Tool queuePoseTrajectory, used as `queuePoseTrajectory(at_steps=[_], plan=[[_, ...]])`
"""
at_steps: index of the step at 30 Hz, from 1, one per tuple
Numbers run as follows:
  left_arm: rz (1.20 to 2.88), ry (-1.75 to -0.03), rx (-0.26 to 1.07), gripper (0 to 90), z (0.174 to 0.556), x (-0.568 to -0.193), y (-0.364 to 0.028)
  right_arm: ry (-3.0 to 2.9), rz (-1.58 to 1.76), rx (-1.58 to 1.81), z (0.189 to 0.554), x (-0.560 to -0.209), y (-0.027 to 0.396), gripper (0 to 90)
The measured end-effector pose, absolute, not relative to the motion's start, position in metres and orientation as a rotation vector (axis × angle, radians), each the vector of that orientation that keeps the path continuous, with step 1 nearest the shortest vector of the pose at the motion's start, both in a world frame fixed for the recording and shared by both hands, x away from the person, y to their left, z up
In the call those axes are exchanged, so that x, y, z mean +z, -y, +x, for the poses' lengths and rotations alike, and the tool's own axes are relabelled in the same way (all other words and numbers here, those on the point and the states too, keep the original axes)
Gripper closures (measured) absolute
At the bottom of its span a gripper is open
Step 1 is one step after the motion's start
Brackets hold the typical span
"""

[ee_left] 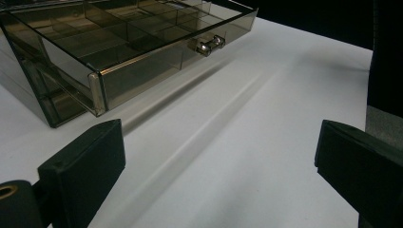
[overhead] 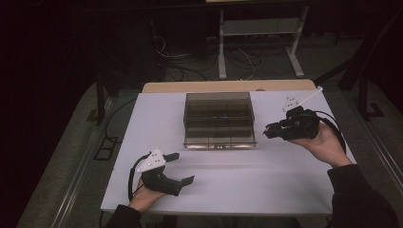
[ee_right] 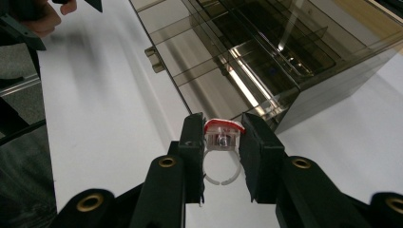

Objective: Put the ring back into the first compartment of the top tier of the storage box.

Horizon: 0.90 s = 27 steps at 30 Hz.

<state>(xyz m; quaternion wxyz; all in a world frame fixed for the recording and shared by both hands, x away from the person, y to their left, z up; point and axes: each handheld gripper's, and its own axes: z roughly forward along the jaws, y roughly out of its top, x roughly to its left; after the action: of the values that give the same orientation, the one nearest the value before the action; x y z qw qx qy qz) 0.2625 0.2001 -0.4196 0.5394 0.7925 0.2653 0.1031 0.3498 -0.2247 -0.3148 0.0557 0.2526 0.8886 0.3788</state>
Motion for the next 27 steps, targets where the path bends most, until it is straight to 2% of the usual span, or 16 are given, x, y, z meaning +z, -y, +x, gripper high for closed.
queuePoseTrajectory(at_steps=[27], plan=[[1.88, -0.633, 0.249, 2.2, 0.262, -0.419, -0.201, -2.73, 0.661, 1.153, 0.359, -0.305, 0.189, 70.3]])
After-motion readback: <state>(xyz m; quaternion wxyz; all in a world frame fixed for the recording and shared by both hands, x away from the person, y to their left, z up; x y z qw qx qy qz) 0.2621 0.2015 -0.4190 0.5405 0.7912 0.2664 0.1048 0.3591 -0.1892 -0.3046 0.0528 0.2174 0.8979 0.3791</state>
